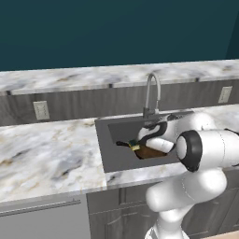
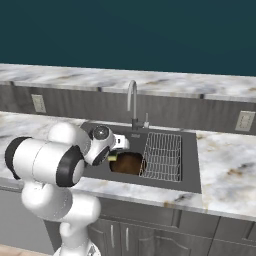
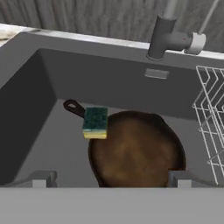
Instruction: Pick the pan and sponge and place them into the sink. Then turn on the water.
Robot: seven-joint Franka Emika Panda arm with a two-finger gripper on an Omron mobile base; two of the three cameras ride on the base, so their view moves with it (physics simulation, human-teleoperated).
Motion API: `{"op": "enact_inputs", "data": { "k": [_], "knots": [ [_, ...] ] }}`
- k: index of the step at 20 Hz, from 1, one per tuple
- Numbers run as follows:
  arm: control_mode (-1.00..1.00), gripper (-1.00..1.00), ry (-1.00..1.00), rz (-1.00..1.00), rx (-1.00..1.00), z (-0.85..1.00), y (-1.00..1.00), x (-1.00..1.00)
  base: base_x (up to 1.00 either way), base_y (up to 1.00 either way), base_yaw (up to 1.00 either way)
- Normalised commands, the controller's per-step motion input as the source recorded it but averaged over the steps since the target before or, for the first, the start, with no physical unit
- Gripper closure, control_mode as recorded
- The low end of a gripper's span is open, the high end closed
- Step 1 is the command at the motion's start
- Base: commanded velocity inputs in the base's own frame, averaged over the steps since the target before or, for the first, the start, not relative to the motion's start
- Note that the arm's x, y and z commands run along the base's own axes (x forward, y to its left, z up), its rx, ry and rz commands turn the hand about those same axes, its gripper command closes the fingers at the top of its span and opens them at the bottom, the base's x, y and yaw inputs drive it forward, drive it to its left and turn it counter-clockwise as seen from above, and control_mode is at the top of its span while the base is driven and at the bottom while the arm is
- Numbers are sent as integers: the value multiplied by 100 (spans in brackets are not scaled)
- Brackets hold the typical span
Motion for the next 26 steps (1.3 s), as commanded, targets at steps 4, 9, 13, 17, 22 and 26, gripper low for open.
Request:
{"op": "enact_inputs", "data": {
  "k": [4, 9, 13, 17, 22, 26],
  "knots": [
    [-100, -100, -7, 0, 0, 16, -38, -11, 0, 0, 0],
    [-100, -100, -9, 1, 0, 25, -35, -21, 0, 0, 0],
    [-100, -100, -11, 3, 0, 34, -33, -24, 0, 0, 0],
    [-100, -100, -10, 3, 0, 37, -34, -11, 0, 0, 0],
    [-100, -100, -8, 2, 0, 25, -37, -1, 0, 0, 0],
    [-100, -100, -4, 2, 0, 15, -29, 0, 0, 0, 0]
  ]
}}
